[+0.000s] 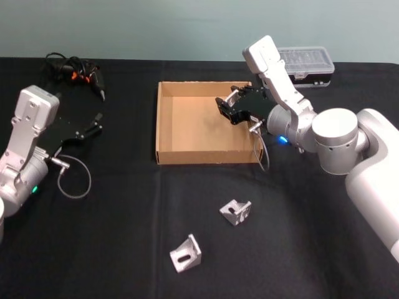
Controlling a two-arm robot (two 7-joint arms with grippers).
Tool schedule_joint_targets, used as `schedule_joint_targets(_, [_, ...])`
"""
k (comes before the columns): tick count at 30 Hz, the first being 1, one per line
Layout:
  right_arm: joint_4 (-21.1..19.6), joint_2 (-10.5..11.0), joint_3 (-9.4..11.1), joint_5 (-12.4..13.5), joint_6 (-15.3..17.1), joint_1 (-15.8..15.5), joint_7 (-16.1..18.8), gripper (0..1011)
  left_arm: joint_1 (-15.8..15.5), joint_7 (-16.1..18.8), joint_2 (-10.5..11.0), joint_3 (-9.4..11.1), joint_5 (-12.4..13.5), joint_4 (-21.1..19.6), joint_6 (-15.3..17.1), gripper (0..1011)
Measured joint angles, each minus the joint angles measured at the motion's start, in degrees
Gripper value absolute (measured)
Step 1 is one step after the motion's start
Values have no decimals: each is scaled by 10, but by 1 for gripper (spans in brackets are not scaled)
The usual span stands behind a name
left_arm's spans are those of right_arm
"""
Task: Use one hand to pick up the angle iron from the table and place it into the box.
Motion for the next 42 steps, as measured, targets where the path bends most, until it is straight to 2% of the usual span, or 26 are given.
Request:
schedule_joint_targets(16, [83,-33,4,-36,-12,36,-6,452,0,0,0,0,0,0,0,1011])
schedule_joint_targets(29, [89,-37,14,-51,-8,31,-3,457,0,0,0,0,0,0,0,1011])
schedule_joint_targets(32, [90,-39,17,-53,-8,31,-1,539,0,0,0,0,0,0,0,1011])
schedule_joint_targets(33, [91,-40,18,-54,-9,31,1,599,0,0,0,0,0,0,0,1011])
schedule_joint_targets(35, [92,-40,21,-54,-11,32,4,629,0,0,0,0,0,0,0,1011])
schedule_joint_targets(37, [91,-40,24,-54,-12,31,6,716,0,0,0,0,0,0,0,1011])
schedule_joint_targets(42, [68,-37,32,-48,-11,23,13,867,0,0,0,0,0,0,0,1011])
